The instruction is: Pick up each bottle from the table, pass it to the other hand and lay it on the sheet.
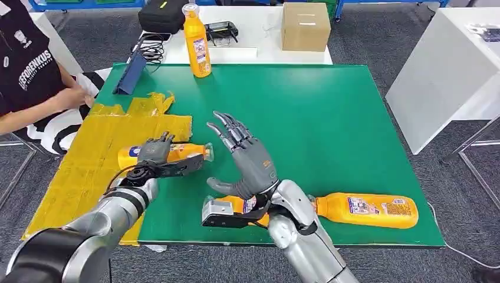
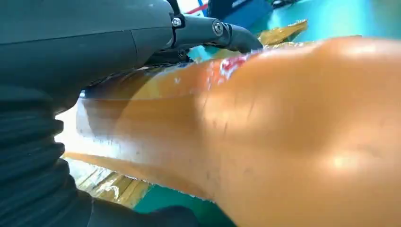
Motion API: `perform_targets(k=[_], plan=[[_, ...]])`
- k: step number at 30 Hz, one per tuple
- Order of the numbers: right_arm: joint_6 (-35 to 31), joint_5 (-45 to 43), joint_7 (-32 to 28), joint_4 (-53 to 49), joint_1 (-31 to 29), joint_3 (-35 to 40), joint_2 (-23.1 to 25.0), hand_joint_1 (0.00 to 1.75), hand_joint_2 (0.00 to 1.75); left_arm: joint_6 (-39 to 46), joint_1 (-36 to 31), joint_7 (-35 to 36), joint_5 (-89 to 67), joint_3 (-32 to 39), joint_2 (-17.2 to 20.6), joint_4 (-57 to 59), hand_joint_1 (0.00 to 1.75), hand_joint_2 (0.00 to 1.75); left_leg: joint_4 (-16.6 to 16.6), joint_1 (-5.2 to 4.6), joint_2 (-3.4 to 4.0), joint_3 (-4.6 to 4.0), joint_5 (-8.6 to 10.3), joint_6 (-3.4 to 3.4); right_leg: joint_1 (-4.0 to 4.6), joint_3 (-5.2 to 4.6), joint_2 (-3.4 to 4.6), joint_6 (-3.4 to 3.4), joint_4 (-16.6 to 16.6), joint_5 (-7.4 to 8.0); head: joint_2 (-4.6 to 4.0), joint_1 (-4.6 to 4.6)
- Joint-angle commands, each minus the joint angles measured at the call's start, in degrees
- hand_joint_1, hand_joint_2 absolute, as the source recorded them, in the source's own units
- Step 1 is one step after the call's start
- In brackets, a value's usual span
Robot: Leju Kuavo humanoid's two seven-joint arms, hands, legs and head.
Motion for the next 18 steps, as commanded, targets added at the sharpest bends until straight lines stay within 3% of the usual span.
perform_targets(k=[1, 4, 15, 18], plan=[[0.1, -0.2, 0.5, 4.8, -3.3, 1.5, -2.6, 0.00, 1.75, -0.4, 0.4, -7.0, 5.7, 8.5, -1.2, 3.0, 0.00, 1.75, -0.1, -0.04, 0.06, 0.10, 0.02, 0.06, -0.03, 0.08, 0.04, 0.03, -0.1, 0.04, 0.00, 0.00], [-0.4, -0.1, 0.3, 4.9, -2.7, 0.6, -3.1, 0.00, 1.75, 0.0, -0.3, -16.8, 12.1, 15.4, -2.1, 2.0, 0.00, 1.75, -0.3, 0.01, 0.08, 0.18, 0.12, 0.13, 0.03, 0.18, 0.03, 0.05, -0.4, 0.18, 0.00, 0.00], [-0.4, -0.1, 0.2, 4.8, -2.6, 0.5, -3.2, 0.00, 1.75, -0.1, -0.4, -17.8, 12.9, 16.3, -2.2, 1.9, 0.00, 1.75, -0.1, 0.00, -0.08, 0.17, 0.05, 0.07, 0.03, 0.18, -0.16, 0.03, -0.2, 0.05, 0.00, 0.00], [-0.4, 0.1, 0.1, 4.1, -1.7, -0.4, -3.6, 0.00, 1.75, -2.4, -1.0, -30.4, 20.9, 22.7, -3.3, 0.1, 0.00, 1.75, -0.1, 0.00, -0.10, 0.15, 0.04, 0.07, 0.03, 0.17, -0.16, 0.03, -0.1, 0.04, 0.00, 0.00]])
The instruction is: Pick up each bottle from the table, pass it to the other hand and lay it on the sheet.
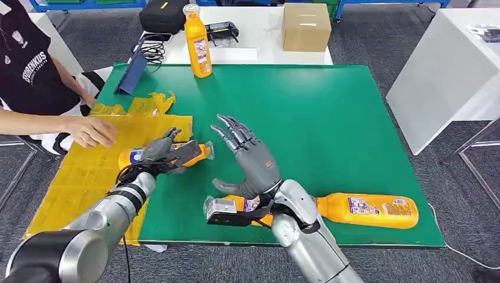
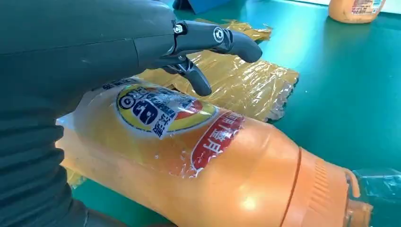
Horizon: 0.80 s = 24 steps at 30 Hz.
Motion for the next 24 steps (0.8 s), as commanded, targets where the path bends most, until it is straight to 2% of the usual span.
perform_targets(k=[1, 6, 10, 16, 19, 22, 24], plan=[[-0.2, 0.2, 0.1, 2.2, -0.9, -0.6, -2.4, 0.00, 1.75, -3.4, -0.8, -16.0, 10.4, 11.2, -2.3, -0.7, 0.00, 1.75, -0.1, 0.01, -0.03, 0.03, 0.04, 0.10, 0.03, 0.06, -0.06, 0.04, -0.2, 0.06, 0.00, 0.00], [0.0, 1.2, 0.2, 1.0, 0.7, -1.9, -2.9, 0.00, 1.75, -12.5, 0.0, -27.7, 20.7, 14.5, -3.0, -7.0, 0.00, 1.75, 0.0, 0.04, -0.14, -0.14, 0.03, 0.10, 0.07, -0.04, -0.17, 0.06, -0.1, 0.03, 0.00, 0.02], [1.2, 1.9, 0.2, 1.8, 1.1, -1.8, -3.2, 0.00, 1.75, -16.1, 4.2, -27.7, 31.1, 9.3, -2.1, -15.6, 0.00, 1.75, -0.1, 0.02, 0.06, -0.01, -0.01, 0.10, 0.05, 0.00, 0.01, 0.04, -0.2, 0.02, 0.00, 0.00], [8.2, 1.2, -1.6, 8.8, -1.9, 2.4, -6.1, 0.00, 1.75, -21.2, 9.1, -27.7, 44.1, 4.0, -1.1, -24.4, 0.00, 1.75, -0.2, 0.01, 0.14, -0.15, 0.01, 0.08, 0.04, -0.18, 0.08, 0.03, -0.2, 0.06, 0.00, 0.00], [10.9, 0.9, -3.4, 11.0, -3.3, 5.0, -9.2, 0.00, 1.75, -21.2, 10.5, -27.7, 47.1, 1.9, -0.7, -26.1, 0.00, 1.75, -0.2, 0.03, 0.12, -0.15, 0.01, 0.10, 0.05, -0.14, 0.08, 0.05, -0.2, 0.06, 0.00, 0.00], [15.6, -3.1, -7.9, 11.5, -3.8, 7.1, -13.3, 0.00, 1.75, -20.5, 11.6, -27.7, 48.4, -1.2, -0.5, -27.4, 0.00, 1.75, -0.1, 0.02, 0.08, -0.22, 0.00, 0.11, 0.03, -0.17, 0.07, 0.07, -0.2, 0.05, 0.00, 0.00], [15.9, -3.9, -8.6, 11.4, -3.1, 7.2, -15.8, 0.00, 1.75, -20.1, 12.1, -27.7, 49.1, -2.1, -0.6, -27.6, 0.00, 1.75, -0.1, -0.02, -0.07, -0.25, 0.00, 0.11, 0.00, -0.16, -0.05, 0.07, -0.2, 0.01, 0.00, 0.00]])
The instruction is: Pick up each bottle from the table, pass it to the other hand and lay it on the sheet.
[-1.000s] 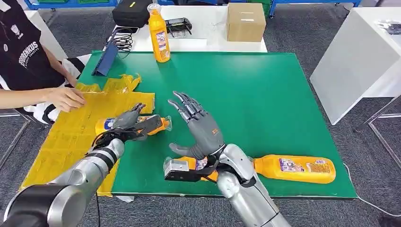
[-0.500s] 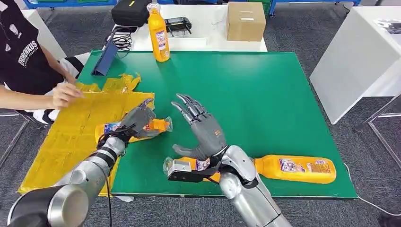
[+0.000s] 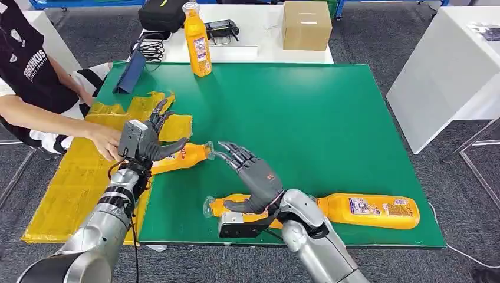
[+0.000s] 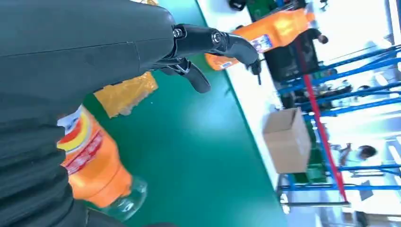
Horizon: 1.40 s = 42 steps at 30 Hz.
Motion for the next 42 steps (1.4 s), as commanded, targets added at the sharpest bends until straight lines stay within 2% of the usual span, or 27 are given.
perform_targets(k=[1, 8, 11, 24, 29, 42], plan=[[5.8, -5.4, -5.8, 7.2, -3.5, 6.3, -12.0, 0.00, 1.75, 0.9, 3.1, 0.2, 3.0, -8.0, 0.9, -6.0, 0.00, 1.75, -0.1, -0.01, -0.10, 0.09, 0.01, 0.08, 0.00, 0.15, -0.12, 0.04, -0.1, 0.00, 0.00, 0.02], [5.1, -6.3, -5.5, 6.3, -1.9, 5.3, -15.0, 0.00, 1.75, 2.0, 3.8, 0.2, 3.9, -9.1, 1.3, -5.7, 0.00, 1.75, -0.1, -0.04, -0.08, 0.10, 0.00, 0.08, -0.04, 0.14, -0.15, 0.03, -0.1, -0.01, 0.00, 0.00], [6.8, -8.0, -6.6, 5.4, -1.8, 5.2, -16.5, 0.00, 1.75, 2.4, 3.8, 0.2, 3.9, -11.0, 1.2, -5.4, 0.00, 1.75, -0.1, -0.03, -0.16, 0.08, 0.01, 0.09, -0.02, 0.12, -0.20, 0.03, -0.2, 0.00, 0.00, 0.02], [7.6, -8.6, -7.2, 5.4, -2.1, 5.2, -16.8, 0.00, 1.75, 2.8, 3.4, 0.2, 3.8, -11.8, 0.6, -4.6, 0.00, 1.75, -0.1, -0.03, -0.02, 0.06, -0.02, 0.09, -0.02, 0.05, -0.08, 0.03, -0.1, 0.00, 0.00, 0.02], [6.9, -7.0, -5.3, 7.3, -3.2, 5.8, -16.5, 0.00, 1.75, 3.1, 3.2, 0.2, 4.4, -12.7, 0.7, -4.3, 0.00, 1.75, 0.0, -0.04, -0.01, -0.03, -0.02, 0.06, -0.04, -0.04, -0.04, 0.02, -0.1, 0.00, 0.00, 0.02], [1.3, 0.8, 1.1, 28.6, -11.8, 12.6, -4.6, 0.00, 1.75, 4.0, 1.0, 0.2, 5.3, -14.6, -0.5, -2.0, 0.00, 1.75, -0.1, 0.01, 0.15, 0.07, -0.01, 0.06, 0.02, 0.00, 0.07, 0.00, -0.1, 0.05, 0.00, 0.00]])
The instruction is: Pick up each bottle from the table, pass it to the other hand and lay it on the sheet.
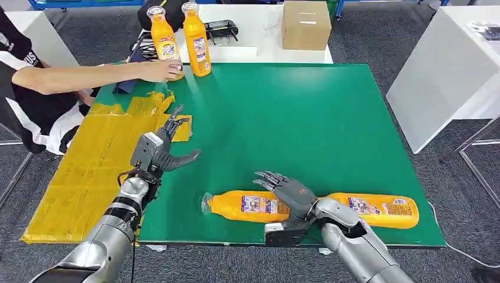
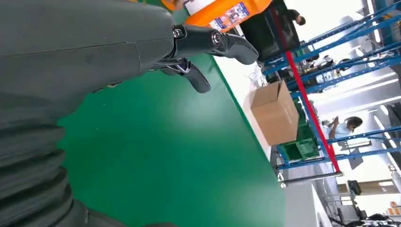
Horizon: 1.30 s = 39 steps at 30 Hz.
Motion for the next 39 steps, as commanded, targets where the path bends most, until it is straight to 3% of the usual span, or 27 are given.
perform_targets(k=[1, 7, 23, 24, 25, 26, 39], plan=[[-4.0, 4.4, 4.7, 18.8, -8.5, 7.4, 8.3, 0.00, 1.75, 0.6, -3.4, 0.2, 0.3, -1.9, -0.8, 4.4, 0.00, 1.75, 0.0, 0.01, 0.09, 0.10, -0.01, 0.04, 0.02, 0.05, 0.07, 0.00, 0.0, 0.02, 0.00, -0.02], [-5.5, 7.3, 7.9, 21.2, -9.2, 9.0, 10.8, 0.00, 1.75, 0.2, -2.9, 0.2, 0.7, -1.5, -0.9, 3.9, 0.00, 1.75, 0.0, 0.00, 0.02, 0.08, -0.01, 0.05, 0.01, 0.05, 0.01, 0.02, 0.0, -0.01, 0.00, 0.00], [-4.6, 8.1, 8.6, 25.4, -10.4, 9.6, 11.9, 0.00, 1.75, 0.0, -3.1, 0.2, 0.9, -1.3, -1.5, 4.6, 0.00, 1.75, 0.0, 0.00, 0.02, 0.13, 0.02, 0.04, 0.01, 0.08, -0.04, 0.01, 0.0, 0.00, 0.00, 0.00], [-4.6, 8.6, 9.3, 26.2, -10.8, 9.7, 12.1, 0.16, 1.75, 0.1, -3.1, 0.2, 0.9, -1.2, -1.6, 4.7, 0.00, 1.75, -0.1, 0.01, 0.01, 0.18, 0.03, 0.06, 0.03, 0.14, -0.06, 0.01, -0.1, 0.02, 0.00, -0.02], [-4.8, 8.7, 9.9, 26.8, -11.0, 9.6, 12.2, 1.38, 1.75, 0.2, -2.9, 0.2, 1.0, -1.1, -1.6, 4.7, 0.00, 1.75, -0.1, 0.00, 0.03, 0.17, 0.03, 0.06, 0.02, 0.12, -0.04, 0.02, -0.1, 0.02, 0.00, 0.00], [-4.6, 8.7, 10.3, 27.5, -11.3, 9.5, 12.4, 1.75, 1.75, 0.2, -2.8, 0.2, 1.1, -1.0, -1.6, 4.6, 0.00, 1.75, 0.0, 0.00, 0.05, 0.15, 0.02, 0.05, 0.01, 0.09, -0.02, 0.01, 0.0, 0.01, 0.00, 0.00], [-6.7, 6.1, 11.3, 25.6, -11.8, 5.0, 12.7, 1.75, 1.75, 0.3, -1.6, 0.2, 1.3, -0.4, -1.2, 3.7, 0.00, 1.75, -0.1, -0.01, 0.07, 0.21, 0.02, 0.07, 0.01, 0.21, -0.02, 0.03, -0.1, 0.02, 0.00, 0.00]])
